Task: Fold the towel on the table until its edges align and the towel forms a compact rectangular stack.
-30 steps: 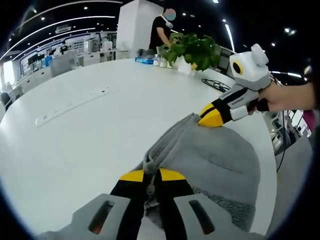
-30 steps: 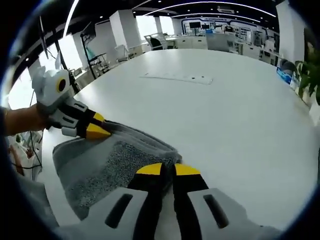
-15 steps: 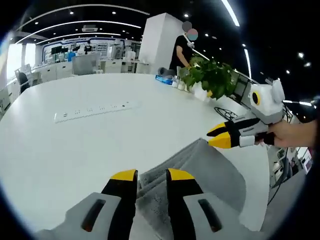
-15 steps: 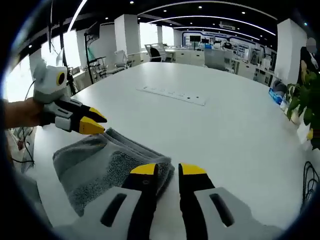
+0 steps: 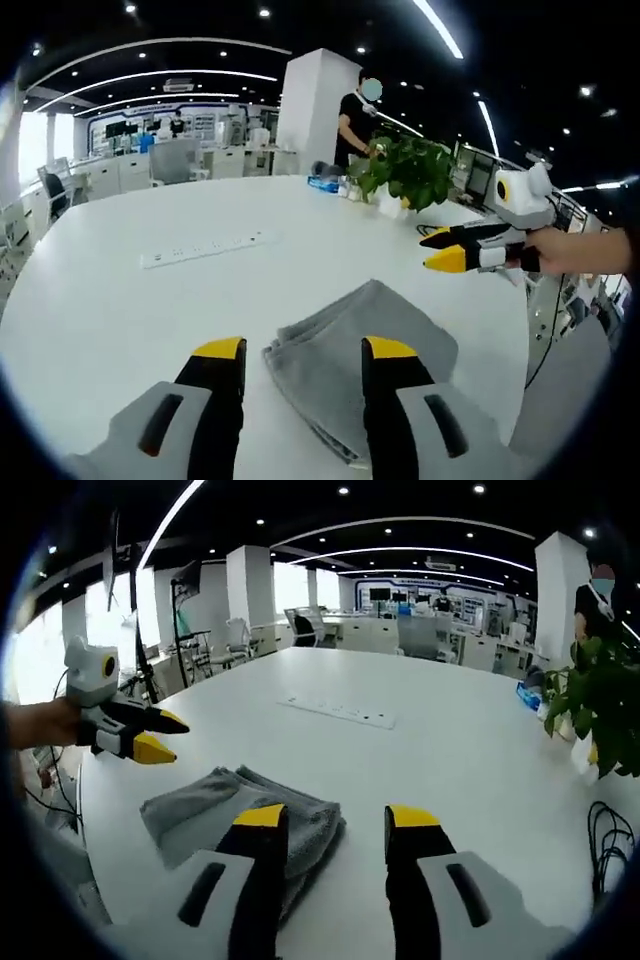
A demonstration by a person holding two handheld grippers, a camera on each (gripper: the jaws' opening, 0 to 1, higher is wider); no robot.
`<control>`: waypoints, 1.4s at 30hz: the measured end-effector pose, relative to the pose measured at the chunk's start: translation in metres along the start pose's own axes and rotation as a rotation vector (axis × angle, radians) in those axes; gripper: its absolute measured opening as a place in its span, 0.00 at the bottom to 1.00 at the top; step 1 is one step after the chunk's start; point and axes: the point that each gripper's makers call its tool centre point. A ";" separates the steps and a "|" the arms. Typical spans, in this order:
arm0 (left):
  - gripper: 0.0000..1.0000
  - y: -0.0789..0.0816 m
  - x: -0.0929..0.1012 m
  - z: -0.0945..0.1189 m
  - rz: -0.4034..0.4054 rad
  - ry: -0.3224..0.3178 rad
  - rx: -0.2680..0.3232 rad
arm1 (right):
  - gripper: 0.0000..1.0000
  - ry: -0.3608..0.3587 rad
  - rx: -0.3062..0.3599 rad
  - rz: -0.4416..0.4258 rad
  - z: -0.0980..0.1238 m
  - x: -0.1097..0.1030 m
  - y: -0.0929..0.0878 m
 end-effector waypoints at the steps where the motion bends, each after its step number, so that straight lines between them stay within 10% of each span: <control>1: 0.51 0.001 0.002 0.004 -0.003 -0.005 0.004 | 0.40 0.003 0.006 -0.005 0.003 -0.001 0.001; 17: 0.77 0.002 0.041 0.058 -0.076 -0.041 0.017 | 0.62 0.079 0.037 -0.069 0.053 -0.043 0.000; 29: 0.93 -0.001 0.050 0.092 -0.039 0.050 0.091 | 0.81 0.082 0.042 -0.071 0.087 -0.069 -0.010; 42: 0.94 -0.029 0.047 0.129 -0.042 0.120 -0.015 | 0.83 0.062 -0.012 -0.102 0.124 -0.080 -0.039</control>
Point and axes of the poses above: the point that each gripper's makers call its tool centre point, and the gripper's own axes: z roughly backward along the fingers, x roughly to its right, y roughly out of its top, and after that the axes turned 13 degrees about x, right-handed
